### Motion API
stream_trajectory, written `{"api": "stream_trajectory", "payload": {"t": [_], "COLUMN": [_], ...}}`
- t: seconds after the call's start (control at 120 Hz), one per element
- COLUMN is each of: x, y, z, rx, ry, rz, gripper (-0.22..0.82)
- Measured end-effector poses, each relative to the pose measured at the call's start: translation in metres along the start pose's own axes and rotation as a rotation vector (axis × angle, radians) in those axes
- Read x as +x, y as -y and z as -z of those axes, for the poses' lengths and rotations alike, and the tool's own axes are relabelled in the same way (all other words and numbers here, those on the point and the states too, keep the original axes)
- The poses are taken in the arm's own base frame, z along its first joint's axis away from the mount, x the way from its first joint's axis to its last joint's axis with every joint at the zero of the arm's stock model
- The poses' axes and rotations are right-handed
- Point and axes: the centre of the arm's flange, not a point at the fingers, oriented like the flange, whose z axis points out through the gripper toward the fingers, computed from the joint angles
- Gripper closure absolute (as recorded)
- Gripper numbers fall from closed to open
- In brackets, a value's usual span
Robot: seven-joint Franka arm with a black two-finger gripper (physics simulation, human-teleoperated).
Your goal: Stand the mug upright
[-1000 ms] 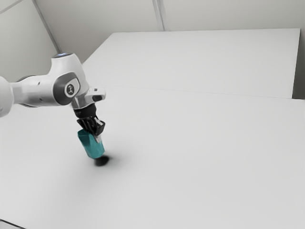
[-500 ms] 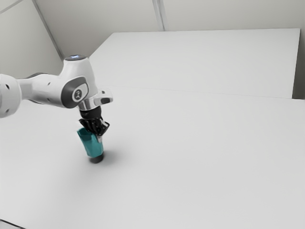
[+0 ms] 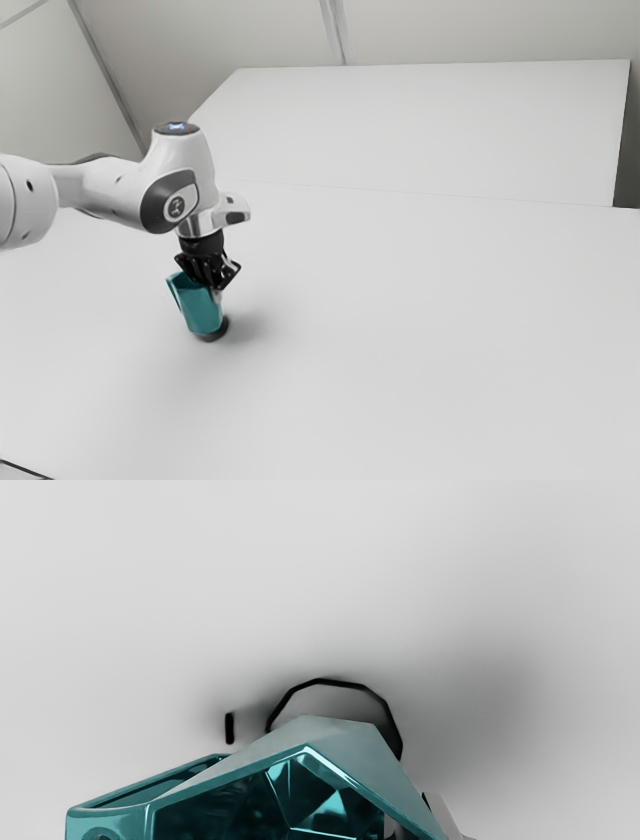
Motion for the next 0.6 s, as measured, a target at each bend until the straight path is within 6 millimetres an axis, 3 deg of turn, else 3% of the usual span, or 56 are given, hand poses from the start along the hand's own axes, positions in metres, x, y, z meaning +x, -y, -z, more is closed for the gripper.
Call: {"api": "stream_trajectory", "payload": {"t": [0.167,0.367,0.475,0.6], "x": [0.001,0.001,-0.001,-0.003], "y": [-0.002,-0.003,-0.002,-0.001], "z": [-0.005,-0.004,0.005,0.022], "rx": [-0.003,-0.010,-0.009,0.001], "ry": [0.010,0.014,-0.001,-0.032], "rz": [0.022,0.052,0.071,0.094], "gripper": [0.78,0.51,0.36,0.26]}}
